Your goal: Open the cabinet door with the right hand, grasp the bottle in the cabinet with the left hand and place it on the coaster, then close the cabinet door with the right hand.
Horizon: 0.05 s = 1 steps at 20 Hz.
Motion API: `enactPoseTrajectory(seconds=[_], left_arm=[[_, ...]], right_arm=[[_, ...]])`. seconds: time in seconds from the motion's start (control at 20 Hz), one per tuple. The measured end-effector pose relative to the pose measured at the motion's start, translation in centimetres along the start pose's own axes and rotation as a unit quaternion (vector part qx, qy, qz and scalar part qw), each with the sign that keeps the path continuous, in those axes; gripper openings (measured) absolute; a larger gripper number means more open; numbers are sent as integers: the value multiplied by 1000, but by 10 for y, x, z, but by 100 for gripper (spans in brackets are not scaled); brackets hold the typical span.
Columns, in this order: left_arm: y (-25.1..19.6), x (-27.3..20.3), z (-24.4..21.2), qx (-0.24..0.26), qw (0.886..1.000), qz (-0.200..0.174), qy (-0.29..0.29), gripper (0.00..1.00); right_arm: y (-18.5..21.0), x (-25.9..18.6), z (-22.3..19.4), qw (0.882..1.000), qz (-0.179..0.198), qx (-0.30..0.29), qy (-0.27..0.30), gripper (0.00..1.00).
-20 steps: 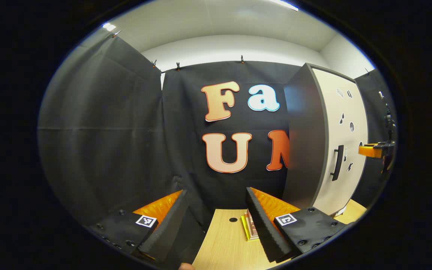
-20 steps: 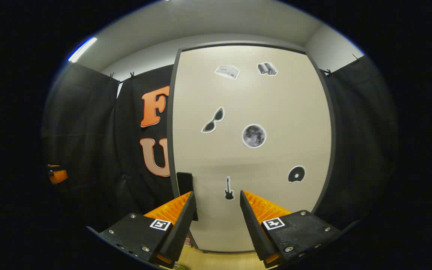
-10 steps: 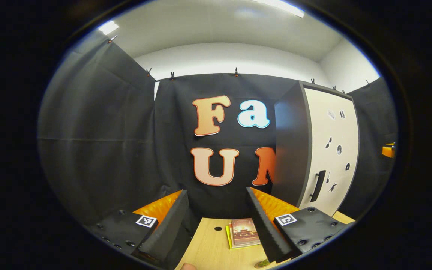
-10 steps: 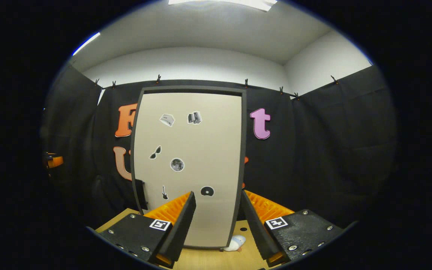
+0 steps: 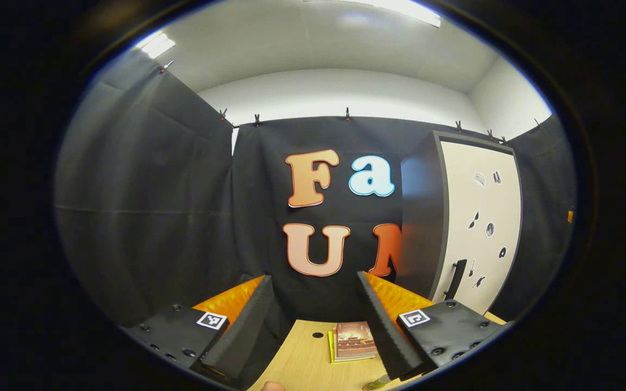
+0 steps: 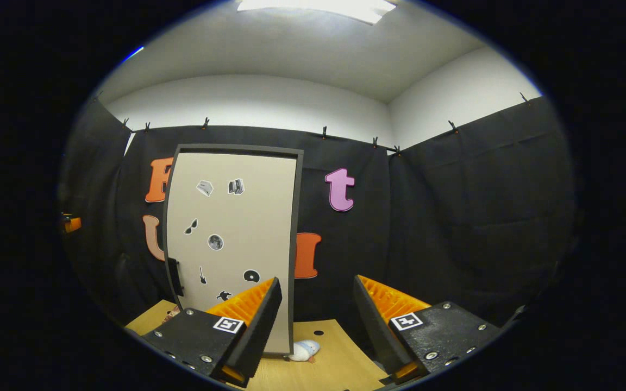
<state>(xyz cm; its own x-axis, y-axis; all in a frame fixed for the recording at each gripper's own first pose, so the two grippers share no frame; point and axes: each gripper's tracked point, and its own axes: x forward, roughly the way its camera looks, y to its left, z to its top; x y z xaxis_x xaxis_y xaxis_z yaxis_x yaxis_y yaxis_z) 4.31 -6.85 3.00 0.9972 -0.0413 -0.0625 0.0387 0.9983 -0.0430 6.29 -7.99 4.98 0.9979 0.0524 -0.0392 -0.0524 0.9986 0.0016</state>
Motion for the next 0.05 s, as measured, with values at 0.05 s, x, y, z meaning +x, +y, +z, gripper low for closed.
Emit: enactPoseTrajectory(seconds=[0.05], left_arm=[[0, -3, 2, 2, 1000, 2, -1, 99]], right_arm=[[-1, -1, 0, 1000, 3, 1, 0, 85]])
